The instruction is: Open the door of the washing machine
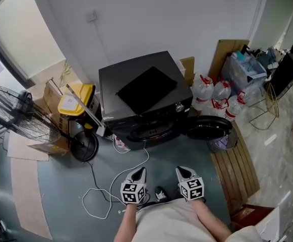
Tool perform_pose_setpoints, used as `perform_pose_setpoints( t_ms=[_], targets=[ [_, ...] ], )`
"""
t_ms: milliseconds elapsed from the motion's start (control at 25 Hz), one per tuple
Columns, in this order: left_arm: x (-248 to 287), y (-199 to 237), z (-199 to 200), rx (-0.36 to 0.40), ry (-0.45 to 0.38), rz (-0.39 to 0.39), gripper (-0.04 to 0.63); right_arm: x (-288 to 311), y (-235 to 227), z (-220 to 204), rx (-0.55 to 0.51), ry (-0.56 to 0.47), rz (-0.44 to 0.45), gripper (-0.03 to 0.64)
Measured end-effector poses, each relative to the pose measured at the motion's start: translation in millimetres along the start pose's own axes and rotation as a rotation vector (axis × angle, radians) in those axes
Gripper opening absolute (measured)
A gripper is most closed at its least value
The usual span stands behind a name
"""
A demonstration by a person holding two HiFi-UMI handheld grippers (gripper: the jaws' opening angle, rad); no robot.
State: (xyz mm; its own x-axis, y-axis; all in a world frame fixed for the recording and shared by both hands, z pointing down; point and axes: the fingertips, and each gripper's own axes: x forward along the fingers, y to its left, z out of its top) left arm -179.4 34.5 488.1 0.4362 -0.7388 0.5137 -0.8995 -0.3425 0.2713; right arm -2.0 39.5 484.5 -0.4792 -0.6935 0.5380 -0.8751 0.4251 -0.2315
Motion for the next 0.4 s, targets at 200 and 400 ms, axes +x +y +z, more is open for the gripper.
perform_pose_setpoints(
  t_ms=[200, 400],
  targets=[
    [-1.1, 0.0, -1.1, -0.003, -0.002, 0.002, 0.058, -0.5, 0.4, -1.1, 0.001, -0.003, 0.002, 0.002],
    [-1.7, 2.4, 0.0, -0.006, -0.002, 0.004, 0.058, 1.6, 2.5, -0.3, 0.001, -0.003, 0.006, 0.002]
  ],
)
